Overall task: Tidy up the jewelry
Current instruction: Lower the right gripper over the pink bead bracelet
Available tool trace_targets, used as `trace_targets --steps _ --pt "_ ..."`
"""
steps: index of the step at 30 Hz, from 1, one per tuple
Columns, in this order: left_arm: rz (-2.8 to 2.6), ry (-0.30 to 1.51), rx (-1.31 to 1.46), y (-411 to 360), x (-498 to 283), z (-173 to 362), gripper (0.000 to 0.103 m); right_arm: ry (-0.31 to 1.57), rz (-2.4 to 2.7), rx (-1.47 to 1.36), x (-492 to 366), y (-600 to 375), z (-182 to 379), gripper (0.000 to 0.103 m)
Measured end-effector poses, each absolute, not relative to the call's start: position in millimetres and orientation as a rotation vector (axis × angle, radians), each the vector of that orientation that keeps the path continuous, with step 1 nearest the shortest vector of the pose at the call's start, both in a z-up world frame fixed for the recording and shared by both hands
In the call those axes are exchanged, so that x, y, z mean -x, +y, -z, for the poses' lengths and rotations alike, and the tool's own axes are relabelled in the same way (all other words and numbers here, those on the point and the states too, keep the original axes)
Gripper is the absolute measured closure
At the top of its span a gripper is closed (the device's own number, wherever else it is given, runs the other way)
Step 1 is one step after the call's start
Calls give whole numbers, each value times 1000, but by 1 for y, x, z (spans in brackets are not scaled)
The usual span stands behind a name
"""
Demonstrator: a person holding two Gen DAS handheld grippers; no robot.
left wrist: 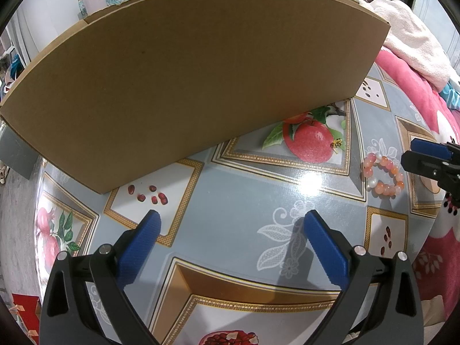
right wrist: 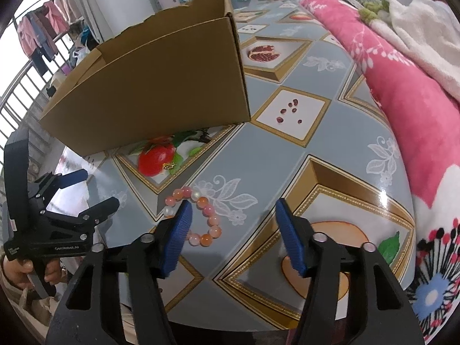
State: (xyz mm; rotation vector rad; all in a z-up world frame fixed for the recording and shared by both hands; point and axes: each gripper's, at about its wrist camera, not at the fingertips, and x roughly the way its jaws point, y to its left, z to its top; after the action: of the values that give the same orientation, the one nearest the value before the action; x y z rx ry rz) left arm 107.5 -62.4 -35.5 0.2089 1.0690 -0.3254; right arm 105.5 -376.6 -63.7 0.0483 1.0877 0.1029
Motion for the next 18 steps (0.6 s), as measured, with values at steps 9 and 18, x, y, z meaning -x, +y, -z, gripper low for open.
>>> trace_targets --steps 9,18 --pt "333 1054 -210 -61 -105 37 5 1122 -113 -9 -107 -367 75 70" --pt "337 1047 -211 -59 -103 39 5 1124 -106 19 -101 -360 76 95"
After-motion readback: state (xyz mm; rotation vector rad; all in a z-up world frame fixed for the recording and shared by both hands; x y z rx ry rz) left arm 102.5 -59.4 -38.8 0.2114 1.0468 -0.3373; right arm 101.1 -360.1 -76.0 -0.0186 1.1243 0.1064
